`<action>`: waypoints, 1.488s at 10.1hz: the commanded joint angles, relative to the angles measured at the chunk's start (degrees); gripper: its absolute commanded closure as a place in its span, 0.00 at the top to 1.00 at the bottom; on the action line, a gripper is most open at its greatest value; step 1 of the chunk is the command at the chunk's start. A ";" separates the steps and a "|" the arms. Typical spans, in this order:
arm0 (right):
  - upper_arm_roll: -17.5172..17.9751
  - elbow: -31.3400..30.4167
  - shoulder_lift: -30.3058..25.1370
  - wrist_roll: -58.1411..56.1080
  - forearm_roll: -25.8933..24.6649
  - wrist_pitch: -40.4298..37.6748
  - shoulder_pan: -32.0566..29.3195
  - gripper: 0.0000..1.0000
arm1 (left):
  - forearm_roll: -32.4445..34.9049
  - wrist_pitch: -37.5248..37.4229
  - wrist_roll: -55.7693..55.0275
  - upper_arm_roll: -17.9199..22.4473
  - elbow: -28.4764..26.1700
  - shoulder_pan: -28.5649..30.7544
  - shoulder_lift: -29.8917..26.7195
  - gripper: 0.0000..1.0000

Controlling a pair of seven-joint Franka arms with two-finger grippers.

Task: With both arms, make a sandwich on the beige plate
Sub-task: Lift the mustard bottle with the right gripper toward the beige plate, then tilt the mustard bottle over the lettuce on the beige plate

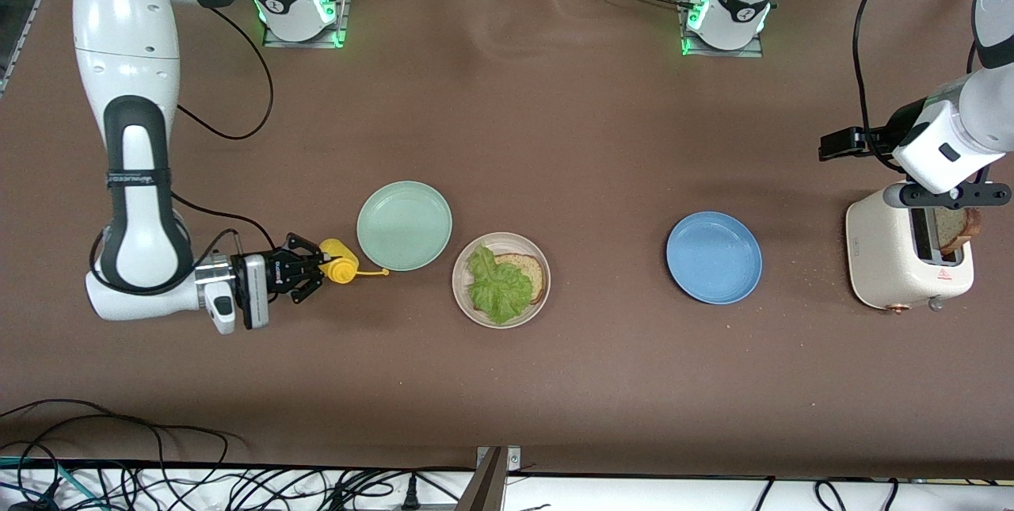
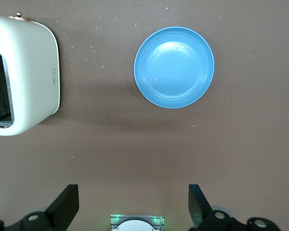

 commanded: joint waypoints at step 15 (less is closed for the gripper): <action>-0.81 12.56 -2.00 39.20 -45.48 7.14 22.05 0.03 | -0.31 -0.72 1.12 -0.08 1.48 0.32 0.97 1.00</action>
